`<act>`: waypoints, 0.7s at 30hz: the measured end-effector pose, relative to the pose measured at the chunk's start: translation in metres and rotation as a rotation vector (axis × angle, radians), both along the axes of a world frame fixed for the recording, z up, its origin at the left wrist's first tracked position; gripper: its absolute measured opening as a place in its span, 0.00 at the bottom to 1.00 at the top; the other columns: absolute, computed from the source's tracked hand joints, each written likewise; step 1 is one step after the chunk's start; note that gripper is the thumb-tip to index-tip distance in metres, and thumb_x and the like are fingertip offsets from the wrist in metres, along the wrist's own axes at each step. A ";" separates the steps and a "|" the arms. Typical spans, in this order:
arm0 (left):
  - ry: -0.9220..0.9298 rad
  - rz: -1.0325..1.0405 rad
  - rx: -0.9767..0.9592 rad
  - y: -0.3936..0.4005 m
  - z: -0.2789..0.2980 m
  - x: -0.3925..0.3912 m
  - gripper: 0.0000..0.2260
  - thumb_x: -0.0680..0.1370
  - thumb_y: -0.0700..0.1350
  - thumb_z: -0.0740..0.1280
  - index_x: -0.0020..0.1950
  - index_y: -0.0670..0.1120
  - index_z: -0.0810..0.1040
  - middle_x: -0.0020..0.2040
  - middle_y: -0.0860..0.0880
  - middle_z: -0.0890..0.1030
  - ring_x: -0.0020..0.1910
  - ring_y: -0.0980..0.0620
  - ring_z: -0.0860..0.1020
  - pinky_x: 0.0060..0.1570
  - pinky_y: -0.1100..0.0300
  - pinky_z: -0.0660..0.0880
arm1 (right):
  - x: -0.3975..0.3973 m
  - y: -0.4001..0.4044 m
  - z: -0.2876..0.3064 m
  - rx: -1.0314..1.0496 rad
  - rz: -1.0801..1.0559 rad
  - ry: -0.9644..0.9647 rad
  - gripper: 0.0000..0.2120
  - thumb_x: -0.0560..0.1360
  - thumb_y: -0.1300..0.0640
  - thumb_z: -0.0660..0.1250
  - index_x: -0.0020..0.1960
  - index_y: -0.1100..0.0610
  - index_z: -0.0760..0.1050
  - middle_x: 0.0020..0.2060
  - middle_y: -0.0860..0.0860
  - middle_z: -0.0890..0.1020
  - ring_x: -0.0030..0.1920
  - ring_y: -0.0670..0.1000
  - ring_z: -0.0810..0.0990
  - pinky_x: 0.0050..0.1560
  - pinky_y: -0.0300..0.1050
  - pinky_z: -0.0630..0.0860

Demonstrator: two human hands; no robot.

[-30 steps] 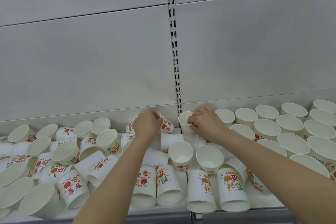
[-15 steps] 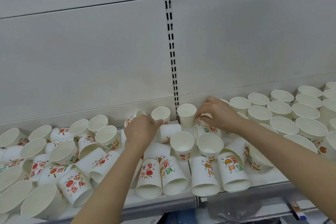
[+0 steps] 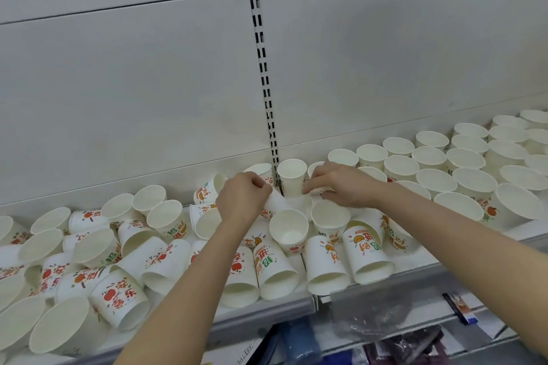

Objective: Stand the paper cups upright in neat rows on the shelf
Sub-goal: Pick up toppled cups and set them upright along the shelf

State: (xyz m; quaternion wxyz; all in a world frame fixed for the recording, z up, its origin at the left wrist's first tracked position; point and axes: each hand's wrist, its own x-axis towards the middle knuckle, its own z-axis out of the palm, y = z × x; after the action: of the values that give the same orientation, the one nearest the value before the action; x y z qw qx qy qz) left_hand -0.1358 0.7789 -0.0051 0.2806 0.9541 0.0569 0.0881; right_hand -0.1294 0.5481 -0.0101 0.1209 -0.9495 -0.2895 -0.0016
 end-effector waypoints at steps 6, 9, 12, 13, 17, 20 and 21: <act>-0.321 -0.252 0.161 -0.002 -0.014 -0.014 0.05 0.76 0.51 0.66 0.44 0.53 0.81 0.40 0.56 0.82 0.40 0.54 0.79 0.36 0.56 0.75 | 0.009 0.009 0.006 -0.257 0.087 0.004 0.15 0.76 0.62 0.64 0.56 0.45 0.78 0.57 0.45 0.73 0.58 0.49 0.71 0.44 0.44 0.68; -0.326 -0.367 0.249 0.001 -0.026 -0.013 0.05 0.77 0.52 0.67 0.47 0.53 0.82 0.42 0.55 0.82 0.42 0.53 0.79 0.37 0.55 0.75 | 0.016 0.010 0.013 -0.329 0.132 -0.013 0.10 0.74 0.61 0.66 0.51 0.48 0.79 0.57 0.44 0.74 0.55 0.50 0.74 0.43 0.46 0.72; -0.255 -0.347 0.204 0.003 -0.030 -0.018 0.07 0.77 0.54 0.67 0.50 0.55 0.82 0.47 0.57 0.82 0.43 0.55 0.79 0.40 0.56 0.75 | 0.022 0.008 0.015 -0.354 0.169 0.011 0.08 0.71 0.60 0.67 0.48 0.50 0.80 0.55 0.45 0.76 0.53 0.49 0.75 0.45 0.48 0.75; -0.281 -0.317 0.183 0.003 -0.028 -0.023 0.07 0.77 0.54 0.67 0.51 0.56 0.82 0.49 0.58 0.82 0.41 0.55 0.79 0.39 0.56 0.75 | 0.023 0.007 0.017 -0.347 0.171 0.018 0.07 0.71 0.59 0.67 0.47 0.50 0.80 0.54 0.45 0.76 0.54 0.49 0.75 0.45 0.49 0.75; -0.510 -0.279 0.133 -0.008 -0.021 -0.049 0.06 0.76 0.54 0.69 0.49 0.55 0.83 0.48 0.59 0.82 0.33 0.59 0.77 0.32 0.59 0.75 | 0.027 -0.007 0.025 -0.180 0.100 0.005 0.03 0.71 0.55 0.69 0.45 0.50 0.79 0.44 0.45 0.78 0.47 0.47 0.74 0.44 0.48 0.74; -0.662 -0.386 0.150 -0.028 -0.027 -0.072 0.06 0.75 0.54 0.70 0.47 0.53 0.84 0.45 0.58 0.82 0.33 0.59 0.76 0.30 0.62 0.73 | 0.022 -0.015 0.018 -0.108 0.092 -0.085 0.02 0.71 0.54 0.69 0.43 0.49 0.79 0.40 0.45 0.78 0.44 0.47 0.74 0.41 0.48 0.73; -0.677 -0.447 0.155 -0.035 -0.033 -0.079 0.07 0.75 0.54 0.70 0.47 0.52 0.84 0.45 0.57 0.82 0.36 0.58 0.77 0.32 0.61 0.74 | 0.019 -0.016 0.011 -0.110 0.110 -0.121 0.02 0.72 0.54 0.68 0.43 0.50 0.80 0.40 0.45 0.80 0.45 0.48 0.75 0.40 0.48 0.73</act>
State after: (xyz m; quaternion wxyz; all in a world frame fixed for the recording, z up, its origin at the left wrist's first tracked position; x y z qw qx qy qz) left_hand -0.2153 0.7440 -0.0377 0.2229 0.8784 -0.2542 0.3377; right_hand -0.1104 0.5317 0.0009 0.0507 -0.9356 -0.3476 -0.0367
